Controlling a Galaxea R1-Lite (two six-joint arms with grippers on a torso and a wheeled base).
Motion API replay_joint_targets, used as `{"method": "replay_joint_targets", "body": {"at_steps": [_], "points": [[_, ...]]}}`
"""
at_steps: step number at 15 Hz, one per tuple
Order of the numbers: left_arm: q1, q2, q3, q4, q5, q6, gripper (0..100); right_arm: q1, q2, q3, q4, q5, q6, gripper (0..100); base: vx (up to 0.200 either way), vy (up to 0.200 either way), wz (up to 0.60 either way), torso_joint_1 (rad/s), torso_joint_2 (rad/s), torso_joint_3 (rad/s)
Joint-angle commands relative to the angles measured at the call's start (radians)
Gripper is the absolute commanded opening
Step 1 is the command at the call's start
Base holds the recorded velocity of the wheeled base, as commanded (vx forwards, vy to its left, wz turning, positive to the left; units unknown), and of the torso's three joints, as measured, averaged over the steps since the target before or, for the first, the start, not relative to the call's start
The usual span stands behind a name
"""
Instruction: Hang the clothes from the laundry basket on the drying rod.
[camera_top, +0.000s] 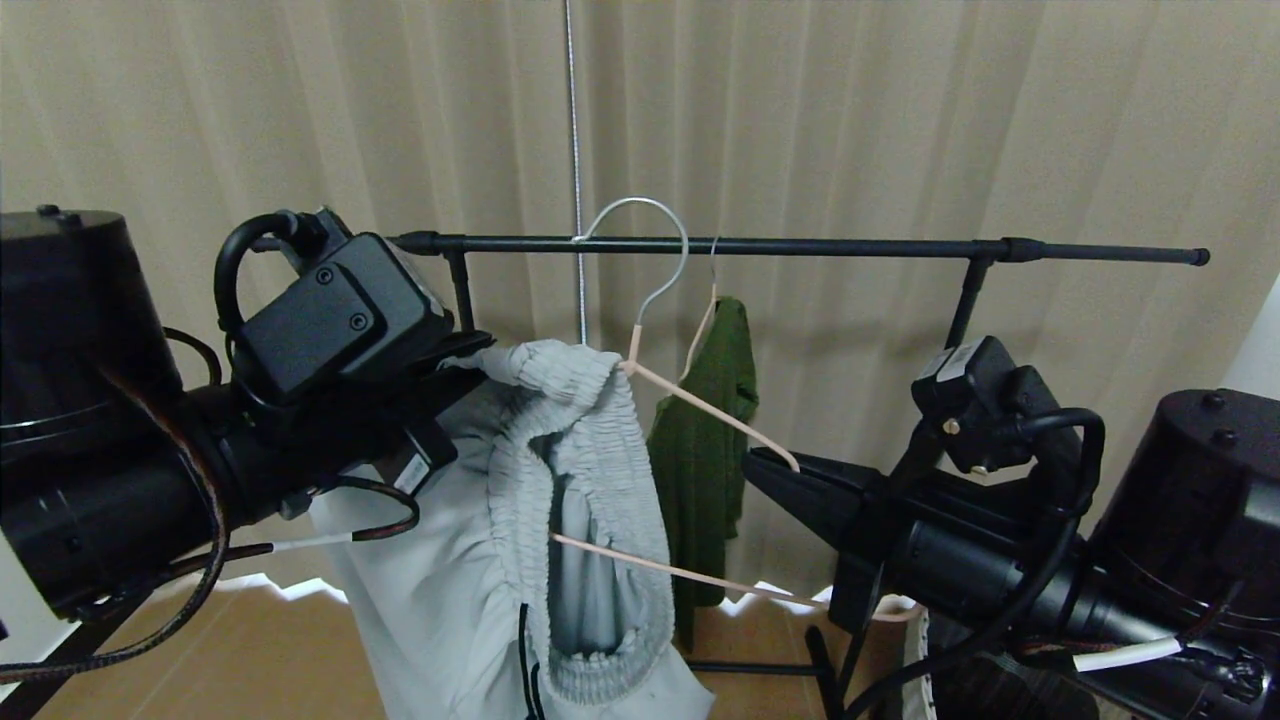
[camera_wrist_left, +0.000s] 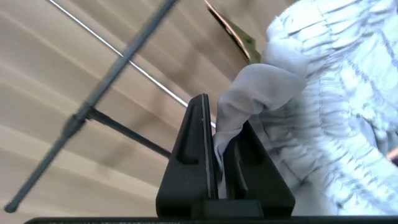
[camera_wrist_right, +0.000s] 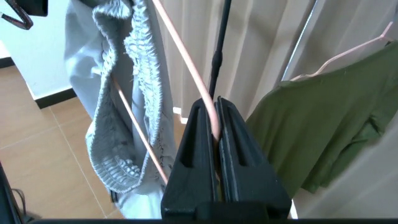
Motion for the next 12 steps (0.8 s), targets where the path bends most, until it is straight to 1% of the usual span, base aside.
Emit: {"method": "replay_joint_targets", "body": {"at_steps": [1, 2, 5, 6, 8, 9, 10, 11, 12], "points": [[0.001, 0.003, 0.019, -0.019, 0.002, -0.002, 0, 0.000, 0.005, 0.002, 0.003, -0.001, -0.001, 0, 0.000, 0.000, 0.00, 0.000, 0.00, 0.000], [0.008, 0.003, 0.021, -0.026, 0.004, -0.003, 0, 0.000, 0.004, 0.005, 0.003, -0.001, -0.002, 100, 0.000, 0.000, 0.00, 0.000, 0.00, 0.000], [0.048, -0.001, 0.021, -0.024, 0.015, -0.005, 0, -0.005, 0.002, 0.005, 0.002, -0.006, -0.002, 100, 0.000, 0.000, 0.00, 0.000, 0.00, 0.000], [0.070, -0.001, 0.022, -0.022, 0.042, -0.005, 0, -0.005, -0.001, 0.008, 0.002, -0.006, -0.002, 100, 0.000, 0.000, 0.00, 0.000, 0.00, 0.000], [0.093, -0.004, 0.044, -0.026, 0.148, -0.019, 0, -0.011, -0.001, 0.018, 0.002, -0.007, -0.013, 100, 0.000, 0.000, 0.00, 0.000, 0.00, 0.000], [0.097, -0.007, 0.061, -0.026, 0.196, -0.039, 0, -0.023, 0.004, 0.032, 0.002, -0.009, -0.042, 100, 0.000, 0.000, 0.00, 0.000, 0.00, 0.000], [0.099, -0.007, 0.067, -0.026, 0.220, -0.063, 0, -0.029, 0.008, 0.041, 0.002, -0.009, -0.061, 100, 0.000, 0.000, 0.00, 0.000, 0.00, 0.000], [0.099, -0.009, 0.067, -0.026, 0.257, -0.123, 0, -0.037, 0.025, 0.051, -0.001, -0.009, -0.078, 100, 0.000, 0.000, 0.00, 0.000, 0.00, 0.000], [0.094, -0.009, 0.061, -0.027, 0.260, -0.155, 0, -0.037, 0.033, 0.052, -0.007, -0.009, -0.078, 100, 0.000, 0.000, 0.00, 0.000, 0.00, 0.000]]}}
